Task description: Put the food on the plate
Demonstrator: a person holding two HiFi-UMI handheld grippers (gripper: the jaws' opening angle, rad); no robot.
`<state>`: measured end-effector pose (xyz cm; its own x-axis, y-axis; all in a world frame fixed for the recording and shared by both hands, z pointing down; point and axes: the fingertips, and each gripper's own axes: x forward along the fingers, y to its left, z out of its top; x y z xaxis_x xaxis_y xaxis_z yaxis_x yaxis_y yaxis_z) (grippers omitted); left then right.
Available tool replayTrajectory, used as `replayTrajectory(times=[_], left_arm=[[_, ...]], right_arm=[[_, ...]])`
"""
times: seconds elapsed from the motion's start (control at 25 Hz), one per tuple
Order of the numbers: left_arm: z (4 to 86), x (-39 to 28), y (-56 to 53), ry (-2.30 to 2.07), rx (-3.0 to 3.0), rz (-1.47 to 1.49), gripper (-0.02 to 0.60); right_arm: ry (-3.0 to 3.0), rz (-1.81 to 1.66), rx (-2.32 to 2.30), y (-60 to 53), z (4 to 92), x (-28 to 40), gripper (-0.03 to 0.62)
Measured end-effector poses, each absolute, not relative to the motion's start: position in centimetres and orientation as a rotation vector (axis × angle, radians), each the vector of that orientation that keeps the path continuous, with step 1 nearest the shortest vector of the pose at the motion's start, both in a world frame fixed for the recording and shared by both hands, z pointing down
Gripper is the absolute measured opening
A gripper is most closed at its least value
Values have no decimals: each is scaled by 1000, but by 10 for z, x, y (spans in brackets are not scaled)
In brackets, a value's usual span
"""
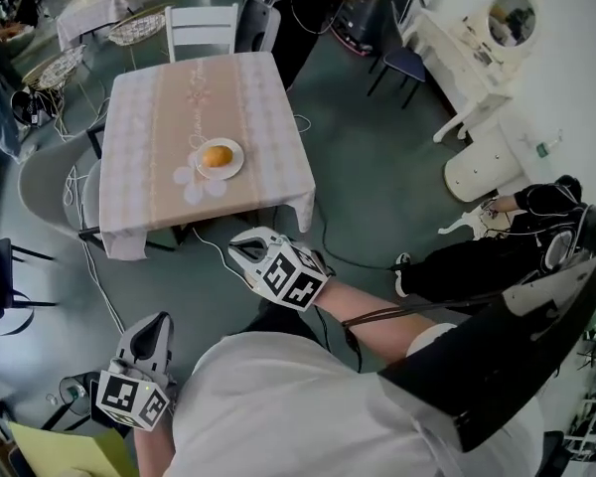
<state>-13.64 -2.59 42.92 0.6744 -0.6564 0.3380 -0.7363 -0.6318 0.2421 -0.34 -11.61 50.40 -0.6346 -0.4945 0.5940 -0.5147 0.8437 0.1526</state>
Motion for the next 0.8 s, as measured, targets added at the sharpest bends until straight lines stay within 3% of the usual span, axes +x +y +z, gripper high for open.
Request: replayTrajectory(times=[0.8], left_arm=[[446, -147, 0, -1087, 2530, 293, 10]], right_arm=[[-2455, -9, 576, -51, 484, -54, 12]])
